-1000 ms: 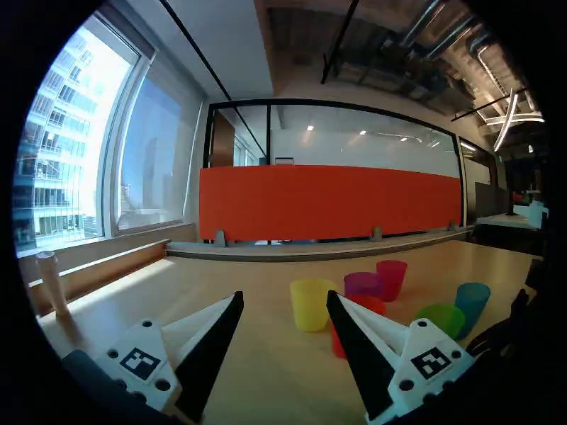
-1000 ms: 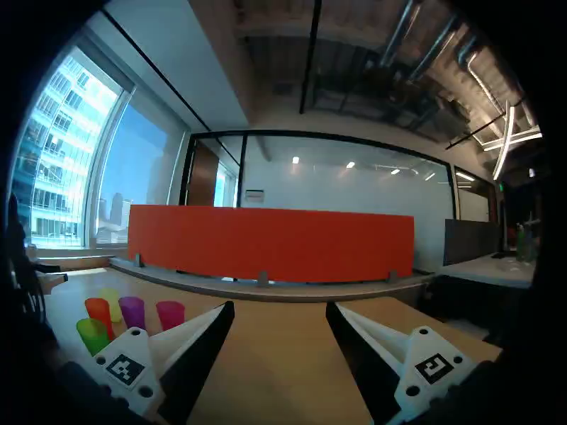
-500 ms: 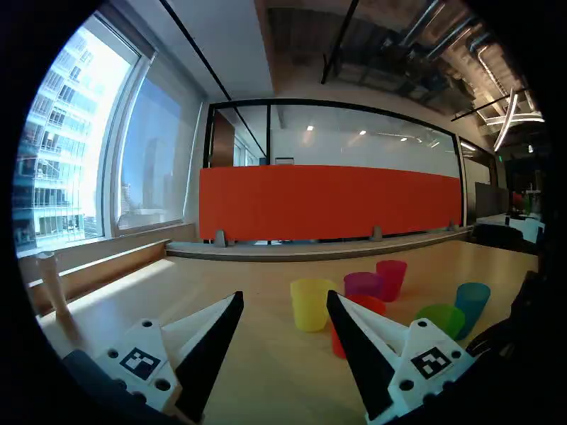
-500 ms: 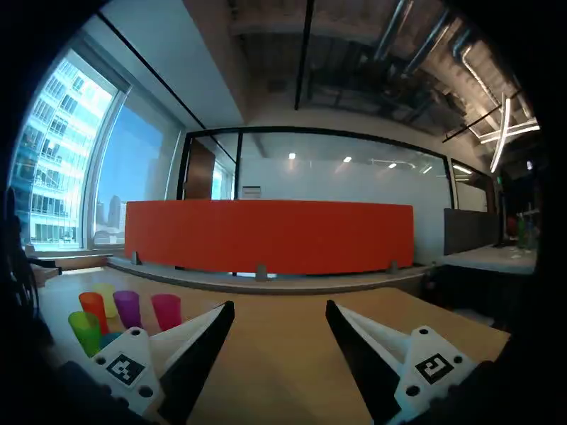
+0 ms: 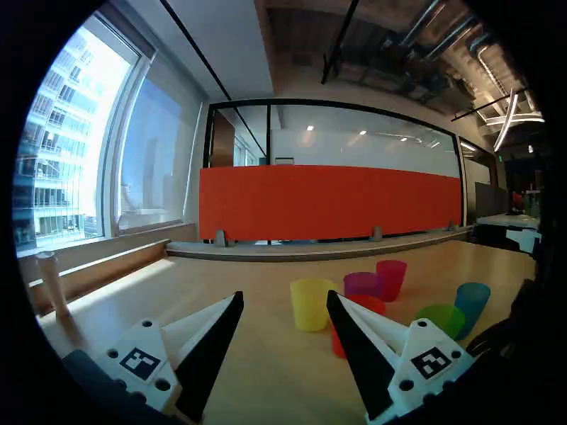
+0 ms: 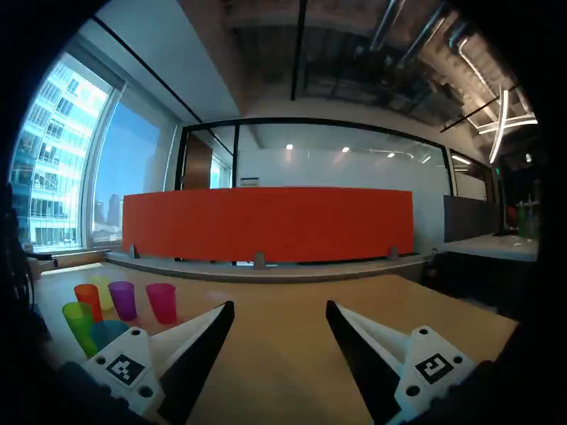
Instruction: Pour water
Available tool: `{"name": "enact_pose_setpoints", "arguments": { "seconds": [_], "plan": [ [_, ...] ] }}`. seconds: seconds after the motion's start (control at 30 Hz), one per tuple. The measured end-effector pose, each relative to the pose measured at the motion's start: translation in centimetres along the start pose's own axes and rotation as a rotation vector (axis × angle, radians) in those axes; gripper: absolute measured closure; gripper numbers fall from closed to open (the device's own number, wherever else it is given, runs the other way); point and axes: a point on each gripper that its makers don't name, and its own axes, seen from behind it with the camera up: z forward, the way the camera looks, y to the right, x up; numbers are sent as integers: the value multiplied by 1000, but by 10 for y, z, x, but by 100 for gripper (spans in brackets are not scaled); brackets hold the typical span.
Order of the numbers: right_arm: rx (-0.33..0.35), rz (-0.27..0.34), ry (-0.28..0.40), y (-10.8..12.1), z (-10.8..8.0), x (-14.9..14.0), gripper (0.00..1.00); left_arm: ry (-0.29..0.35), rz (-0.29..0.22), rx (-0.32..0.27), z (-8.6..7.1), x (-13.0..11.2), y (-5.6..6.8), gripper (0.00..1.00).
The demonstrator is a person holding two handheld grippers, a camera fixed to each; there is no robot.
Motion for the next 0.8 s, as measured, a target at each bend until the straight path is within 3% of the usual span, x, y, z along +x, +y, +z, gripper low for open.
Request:
{"name": "enact_pose_setpoints", "arguments": {
  "seconds": [0.8],
  "plan": [
    [-8,0,-37,7,3,-15,0,0,0,0,0,0,0,13]
  ]
}}
